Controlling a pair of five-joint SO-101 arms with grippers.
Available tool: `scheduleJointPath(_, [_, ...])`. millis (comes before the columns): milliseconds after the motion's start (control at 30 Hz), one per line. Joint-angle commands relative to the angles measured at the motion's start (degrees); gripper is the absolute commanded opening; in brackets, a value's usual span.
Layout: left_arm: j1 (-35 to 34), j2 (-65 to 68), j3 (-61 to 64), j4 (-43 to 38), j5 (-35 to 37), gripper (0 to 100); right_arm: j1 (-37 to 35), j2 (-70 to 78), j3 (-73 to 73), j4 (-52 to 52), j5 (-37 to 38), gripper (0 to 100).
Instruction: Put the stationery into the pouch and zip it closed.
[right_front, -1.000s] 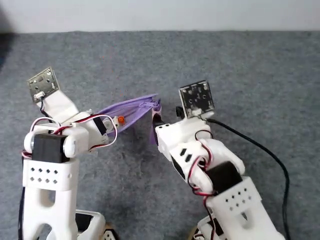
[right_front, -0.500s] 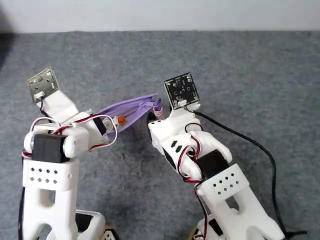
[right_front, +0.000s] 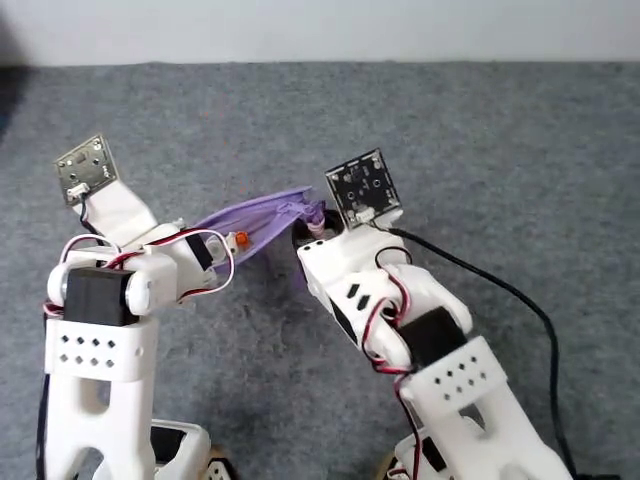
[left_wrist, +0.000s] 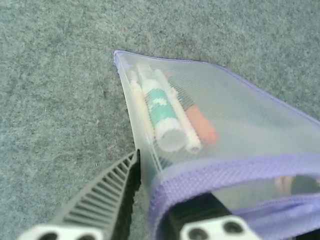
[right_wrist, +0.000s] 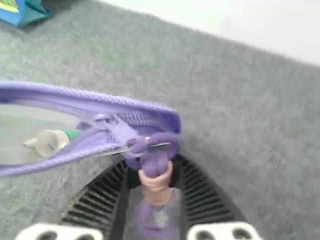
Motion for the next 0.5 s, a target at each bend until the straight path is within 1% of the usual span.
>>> scheduleJointPath(0, [0.09, 0.09, -0.04, -1.67, 0.44, 1, 0.04, -3.91, -3.25, 0.84, 2.46, 3.2])
scheduleJointPath(67, [0.18, 0.09, -0.04, -1.67, 0.44, 1, -0.04, -5.14, -3.25, 2.42, 2.55, 0.4])
scheduleJointPath(267, [0.26, 0.0, -0.04, -1.58, 0.44, 1, 0.22, -8.31, -3.25, 5.41, 2.73, 0.7])
scheduleJointPath(333, [0.44, -0.35, -0.31, -1.14, 0.26, 1, 0.22, -9.45, -3.25, 5.14, 4.66, 0.7])
scheduleJointPath(400, [1.41, -1.14, -1.01, 0.62, -0.09, 2, 0.31, -10.24, -3.25, 4.97, 6.24, 0.7])
scheduleJointPath(467, [3.69, -2.73, -1.8, 2.81, -2.2, 2, 1.54, -10.95, -3.25, 4.97, 6.68, 0.7])
